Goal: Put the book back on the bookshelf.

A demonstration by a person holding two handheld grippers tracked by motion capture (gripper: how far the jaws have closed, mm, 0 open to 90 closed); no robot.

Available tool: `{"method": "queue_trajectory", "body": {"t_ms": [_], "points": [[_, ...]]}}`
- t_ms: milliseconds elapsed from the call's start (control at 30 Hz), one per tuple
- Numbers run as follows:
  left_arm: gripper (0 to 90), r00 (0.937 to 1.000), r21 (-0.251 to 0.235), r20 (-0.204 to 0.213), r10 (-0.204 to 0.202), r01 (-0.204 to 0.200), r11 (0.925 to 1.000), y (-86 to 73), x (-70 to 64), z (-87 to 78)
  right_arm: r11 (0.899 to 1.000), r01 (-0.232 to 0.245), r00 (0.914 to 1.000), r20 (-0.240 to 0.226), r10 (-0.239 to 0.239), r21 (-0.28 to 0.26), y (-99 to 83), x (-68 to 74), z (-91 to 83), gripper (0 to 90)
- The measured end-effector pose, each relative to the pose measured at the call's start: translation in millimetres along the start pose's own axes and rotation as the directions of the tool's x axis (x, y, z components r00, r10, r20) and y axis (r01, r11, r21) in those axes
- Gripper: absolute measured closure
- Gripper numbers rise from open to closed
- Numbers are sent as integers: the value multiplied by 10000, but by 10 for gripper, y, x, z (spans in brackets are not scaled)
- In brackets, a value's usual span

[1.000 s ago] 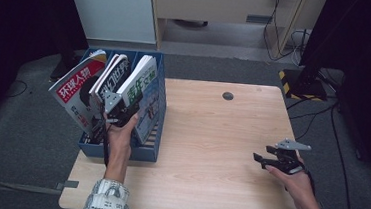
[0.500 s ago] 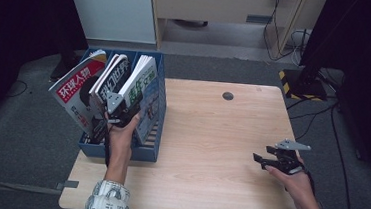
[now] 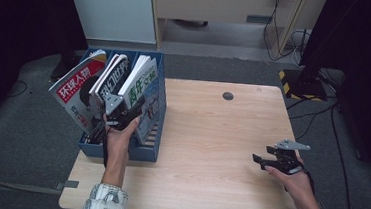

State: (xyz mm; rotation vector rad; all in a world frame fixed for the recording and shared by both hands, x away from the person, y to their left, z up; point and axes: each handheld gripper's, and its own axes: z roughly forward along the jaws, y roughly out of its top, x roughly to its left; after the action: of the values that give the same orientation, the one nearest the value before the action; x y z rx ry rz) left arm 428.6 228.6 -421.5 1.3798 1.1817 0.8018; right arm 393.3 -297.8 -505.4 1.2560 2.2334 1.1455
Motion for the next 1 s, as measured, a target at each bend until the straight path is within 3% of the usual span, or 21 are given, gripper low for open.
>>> {"method": "queue_trajectory", "body": {"t_ms": [500,600,867,1000], "points": [[426,9998,385,140,132,-137,9992,-28,8,-248,10000,-23,10000,-32,23,-5,17,4,8,265],[415,9992,420,48,404,-406,9983,-21,1,-333,10000,-76,10000,-50,76,18,18,-7,2,263],[362,9992,681,55,393,-396,9969,-70,19,-447,9999,-101,9999,-41,100,-35,17,-25,-1,255],[331,9983,852,13,588,-587,9946,-78,7,-509,10000,-55,10000,-14,55,30,16,-27,13,239]]}}
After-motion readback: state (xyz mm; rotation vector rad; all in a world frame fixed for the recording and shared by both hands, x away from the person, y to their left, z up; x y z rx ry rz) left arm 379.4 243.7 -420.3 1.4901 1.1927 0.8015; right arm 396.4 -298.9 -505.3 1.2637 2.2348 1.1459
